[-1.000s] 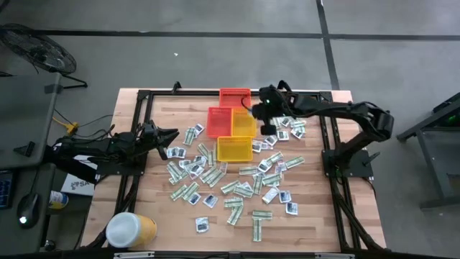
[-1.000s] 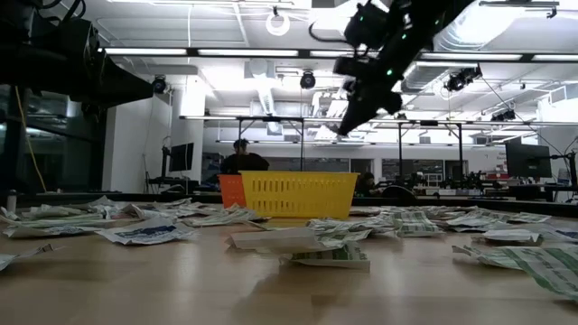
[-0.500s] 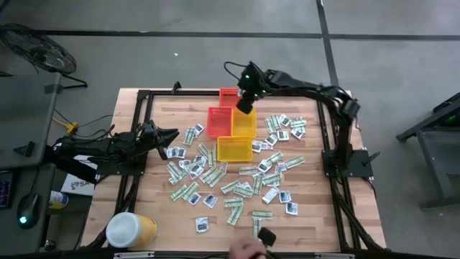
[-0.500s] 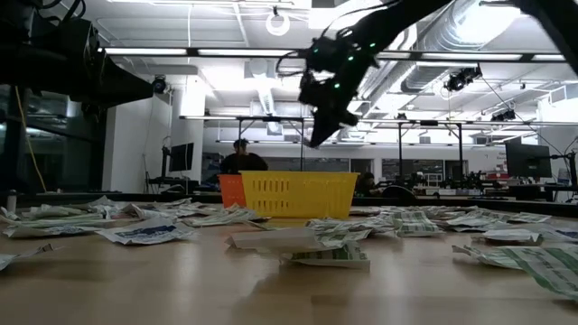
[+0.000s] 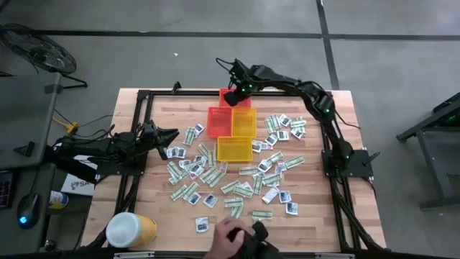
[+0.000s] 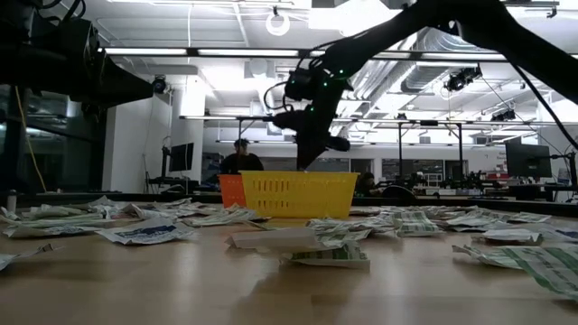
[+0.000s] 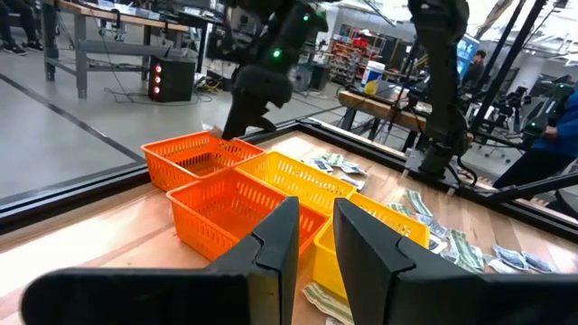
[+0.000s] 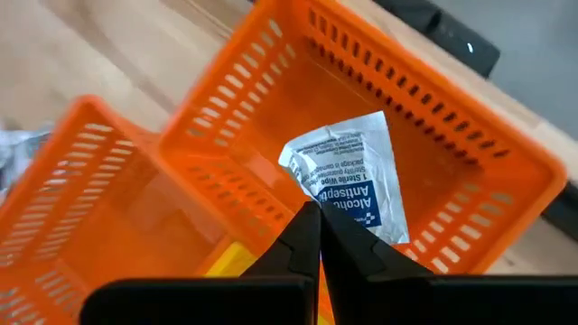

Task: Pick & Place First Aid Supplies
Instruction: Put the alcohol pad into the top orange bin

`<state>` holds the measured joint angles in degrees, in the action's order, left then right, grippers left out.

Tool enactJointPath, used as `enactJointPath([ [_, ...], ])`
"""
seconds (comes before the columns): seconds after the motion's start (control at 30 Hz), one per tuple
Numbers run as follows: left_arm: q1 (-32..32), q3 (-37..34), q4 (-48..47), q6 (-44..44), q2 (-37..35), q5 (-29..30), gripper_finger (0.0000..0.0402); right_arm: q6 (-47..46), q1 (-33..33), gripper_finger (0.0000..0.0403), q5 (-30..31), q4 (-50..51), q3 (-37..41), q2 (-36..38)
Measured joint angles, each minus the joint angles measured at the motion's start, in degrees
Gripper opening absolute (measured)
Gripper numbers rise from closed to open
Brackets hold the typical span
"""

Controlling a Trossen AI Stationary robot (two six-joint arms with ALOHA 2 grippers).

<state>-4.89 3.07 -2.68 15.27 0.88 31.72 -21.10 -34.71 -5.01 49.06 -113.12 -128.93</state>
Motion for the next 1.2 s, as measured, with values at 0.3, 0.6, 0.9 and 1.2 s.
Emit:
enactJointPath([
  [0.3,-0.02,0.00,0.00,0.00,0.00,0.01,0.0073,-2.86,-1.21,0.0035,1.54,0.47,0.02,-0.32],
  [0.6,-0.01,0.00,0.00,0.00,0.01,0.01,0.0073,-1.03,-1.33,0.0124,1.44,0.75,0.02,-0.14],
  [0.9,0.00,0.02,0.00,0.00,-0.01,0.01,0.0073,16.88,0.77,0.0144,-3.92,8.63,0.02,4.18],
  [1.2,0.00,0.01,0.00,0.00,-0.01,-0.01,0.0073,28.94,4.36,0.0138,-3.92,16.98,3.95,9.96],
])
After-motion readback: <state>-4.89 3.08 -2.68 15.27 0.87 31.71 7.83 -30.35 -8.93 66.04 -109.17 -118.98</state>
